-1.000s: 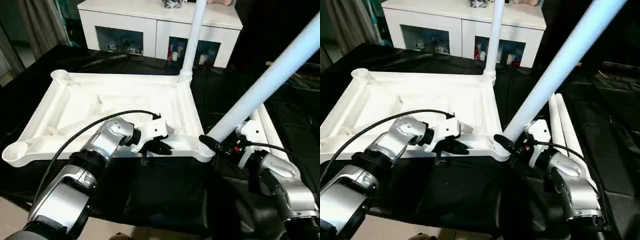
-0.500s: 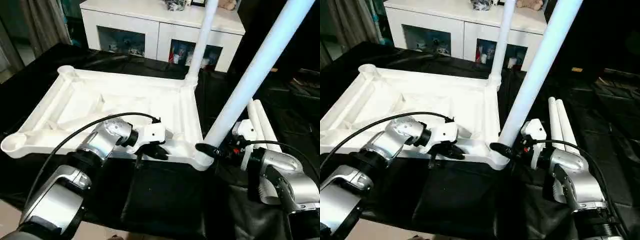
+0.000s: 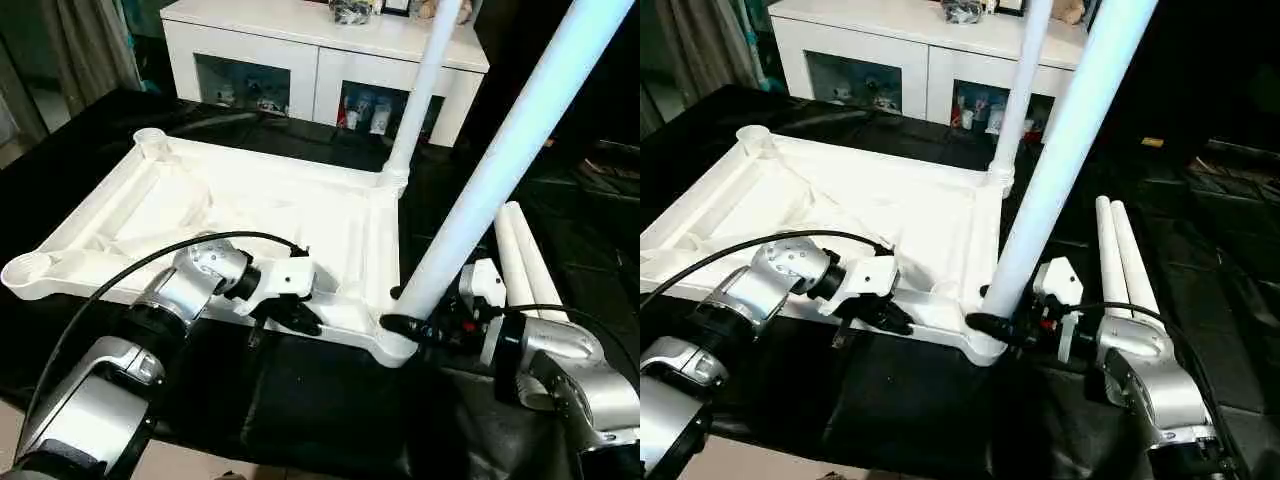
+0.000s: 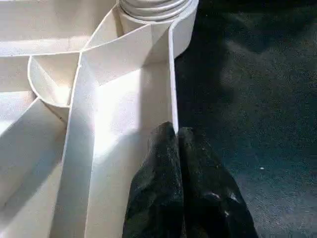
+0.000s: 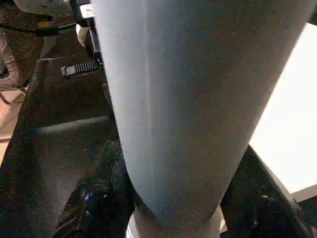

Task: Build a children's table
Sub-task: Insert table leg to table base

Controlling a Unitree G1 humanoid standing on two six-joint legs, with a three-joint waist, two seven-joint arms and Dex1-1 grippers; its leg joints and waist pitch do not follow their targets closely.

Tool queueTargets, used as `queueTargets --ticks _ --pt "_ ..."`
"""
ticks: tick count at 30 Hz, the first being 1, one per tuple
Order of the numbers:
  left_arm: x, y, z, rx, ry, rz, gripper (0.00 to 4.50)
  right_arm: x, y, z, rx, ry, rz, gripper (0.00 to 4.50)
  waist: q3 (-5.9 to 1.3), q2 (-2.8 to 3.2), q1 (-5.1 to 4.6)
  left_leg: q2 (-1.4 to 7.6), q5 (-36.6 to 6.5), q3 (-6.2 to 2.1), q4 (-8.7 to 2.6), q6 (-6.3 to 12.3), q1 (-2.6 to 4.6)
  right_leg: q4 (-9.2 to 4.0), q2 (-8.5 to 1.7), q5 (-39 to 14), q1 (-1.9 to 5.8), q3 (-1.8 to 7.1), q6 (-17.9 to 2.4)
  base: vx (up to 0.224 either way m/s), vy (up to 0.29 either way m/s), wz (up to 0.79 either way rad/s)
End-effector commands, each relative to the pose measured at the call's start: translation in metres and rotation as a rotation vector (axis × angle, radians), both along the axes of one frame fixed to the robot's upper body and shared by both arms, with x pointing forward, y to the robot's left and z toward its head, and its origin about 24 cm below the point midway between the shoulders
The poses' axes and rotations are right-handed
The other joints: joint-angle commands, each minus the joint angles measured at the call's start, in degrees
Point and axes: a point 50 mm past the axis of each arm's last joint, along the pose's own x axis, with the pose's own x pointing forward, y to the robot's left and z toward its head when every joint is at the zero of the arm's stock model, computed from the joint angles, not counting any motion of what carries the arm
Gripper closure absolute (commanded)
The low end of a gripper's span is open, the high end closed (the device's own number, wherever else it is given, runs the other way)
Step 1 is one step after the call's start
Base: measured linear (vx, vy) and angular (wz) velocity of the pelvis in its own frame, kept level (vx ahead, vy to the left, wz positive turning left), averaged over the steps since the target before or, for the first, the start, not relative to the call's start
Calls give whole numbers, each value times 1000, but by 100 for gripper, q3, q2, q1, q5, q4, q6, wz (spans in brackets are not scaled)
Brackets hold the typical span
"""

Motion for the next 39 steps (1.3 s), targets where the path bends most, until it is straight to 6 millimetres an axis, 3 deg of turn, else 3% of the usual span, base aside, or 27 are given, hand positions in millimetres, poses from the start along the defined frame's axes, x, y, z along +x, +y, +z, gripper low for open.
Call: queueTargets --ticks 1,5,9,11,12,13,14,15,16,17,18,19,20,21,24,28,29,30,31,32,33,34,35,36,37,38,39 --pt "-3 6 -8 52 20 1 450 -19 5 -36 -32 205 46 264 -201 87 -19 412 -2831 -234 -481 -148 140 -446 -426 -2473 94 279 -1000 0 0 0" --pt "-1 6 -8 52 12 32 450 -12 3 -38 -18 195 -35 264 -178 80 -37 408 -2902 -250 -493 -161 131 -466 -435 -2685 80 275 -949 0 0 0" --pt "4 6 -8 32 8 113 450 1 1 -43 -19 202 -171 264 -78 72 -101 369 -3558 -311 -465 -247 235 -636 -454 -4048 -22 194 -555 -18 2 -2" --pt "6 5 -7 10 14 158 450 9 1 -47 -52 204 -250 264 -16 120 -239 359 -4132 -422 -436 -326 367 -862 -430 -4748 -22 -84 -201 -75 15 -7" --pt "6 5 -7 6 16 165 450 10 1 -48 -56 208 -258 264 -15 176 -366 407 -4474 -524 -537 -395 284 -825 -393 -4306 160 -254 -160 -71 44 -10" --pt "7 5 -7 -3 19 181 450 15 0 -51 -77 210 -308 264 21 298 -351 475 -4880 -575 -669 -486 239 -737 -330 -3964 252 -317 -216 -71 44 -10" --pt "7 5 -7 -5 20 186 450 17 0 -52 -84 210 -324 264 0 388 -265 609 -5615 -551 -1150 -647 -212 343 -151 -2056 689 -254 -533 -129 46 -9" --pt "7 5 -7 -7 19 197 450 19 0 -53 -91 209 -347 264 -3 386 -190 520 -5712 -403 -1209 -666 -266 435 -42 -1213 645 -279 -545 -111 -17 7" --pt "8 5 -8 -9 18 212 450 22 1 -54 -91 208 -366 264 24 256 -171 441 -5460 -301 -1276 -663 -92 507 -39 -1534 450 -39 -517 -111 -17 7" --pt "8 5 -8 -8 15 224 450 23 2 -55 -93 207 -380 264 -77 -1 -174 281 -4156 -397 -500 -766 289 -332 -652 -3994 -35 262 -643 5 -89 0" --pt "10 6 -8 -5 14 259 450 27 5 -57 -100 209 -402 264 -30 -123 -128 115 -2090 -438 245 -264 304 -850 -1065 -5821 -70 288 -401 3 -54 -39" --pt "10 6 -8 -5 14 262 450 27 5 -57 -101 209 -405 264 11 -68 -98 166 -1270 -513 233 -160 85 -827 -1176 -5921 171 286 -380 3 -54 -39" --pt "11 6 -8 -5 12 276 450 28 6 -58 -108 208 -415 264 2 59 -55 238 -962 -547 -271 -315 -245 -593 -791 -5086 483 -14 -351 17 30 -57" --pt "12 6 -8 -7 10 289 450 29 7 -58 -109 208 -418 264 -16 140 -131 362 -2092 -591 -482 -486 -163 -452 -507 -3992 383 -100 -407 11 48 -33" --pt "15 7 -7 -3 -3 340 450 33 8 -60 -127 204 -450 264 -30 170 -146 405 -3565 -597 -524 -617 167 -498 -569 -3326 223 -36 -779 4 16 -11" --pt "19 7 -6 -10 -10 401 450 40 9 -61 -137 200 -515 264 104 245 -251 446 -4693 -671 -680 -699 178 -596 -496 -3847 337 -330 -417 -41 30 -4" --pt "19 7 -6 -12 -13 416 450 42 9 -61 -143 199 -534 264 87 323 -216 517 -5279 -683 -997 -803 -133 -13 -341 -2985 665 -269 -491 -87 53 -12" --pt "21 7 -6 -20 -13 444 450 46 9 -62 -148 202 -568 264 128 433 86 414 -6058 -321 -1446 -1022 -572 770 32 -1701 897 -373 -587 -98 23 10" --pt "21 6 -6 -25 -11 459 450 48 10 -62 -148 205 -586 264 130 331 181 369 -5709 -111 -1488 -879 -556 847 127 -1536 814 -244 -478 -98 23 10" --pt "21 6 -6 -25 -11 459 450 48 10 -62 -148 205 -586 265 -50 -205 69 250 -3604 -111 -761 -763 185 170 -363 -4059 240 249 -282 17 -82 19" --pt "22 2 -7 -41 -7 506 450 57 12 -62 -151 207 -655 265 58 -255 -22 -135 -739 -547 594 -171 396 -889 -950 -6195 -254 410 -632 116 -72 -30" --pt "22 2 -7 -41 -7 508 450 57 12 -62 -151 207 -658 265 65 -144 65 -169 -146 -772 633 -48 -129 -724 -1109 -5925 370 571 -812 116 -72 -30" --pt "23 -2 -8 -51 -7 549 450 63 15 -62 -152 211 -707 265 96 84 146 218 -152 -748 17 -383 -229 -406 -939 -4115 534 304 -996 120 62 -44" --pt "23 -3 -8 -51 -7 552 450 63 15 -62 -153 211 -710 265 1 127 49 305 -283 -678 -229 -507 -75 -246 -604 -2926 452 147 -1090 0 0 0" --pt "23 -6 -8 -52 -11 586 450 67 17 -62 -154 215 -745 265 -35 116 -74 390 -1258 -608 -388 -440 189 -37 -288 -1746 285 97 -1175 0 0 0" --pt "23 -7 -9 -52 -12 597 450 69 18 -62 -154 216 -757 265 -56 136 -121 422 -1555 -496 -427 -333 266 -59 -349 -956 254 173 -1455 -81 -40 21" --pt "24 -8 -9 -53 -14 606 450 70 19 -62 -149 220 -771 265 39 133 -116 396 -1970 -417 -490 -252 186 -171 -347 -1386 251 213 -1442 -72 -28 11"
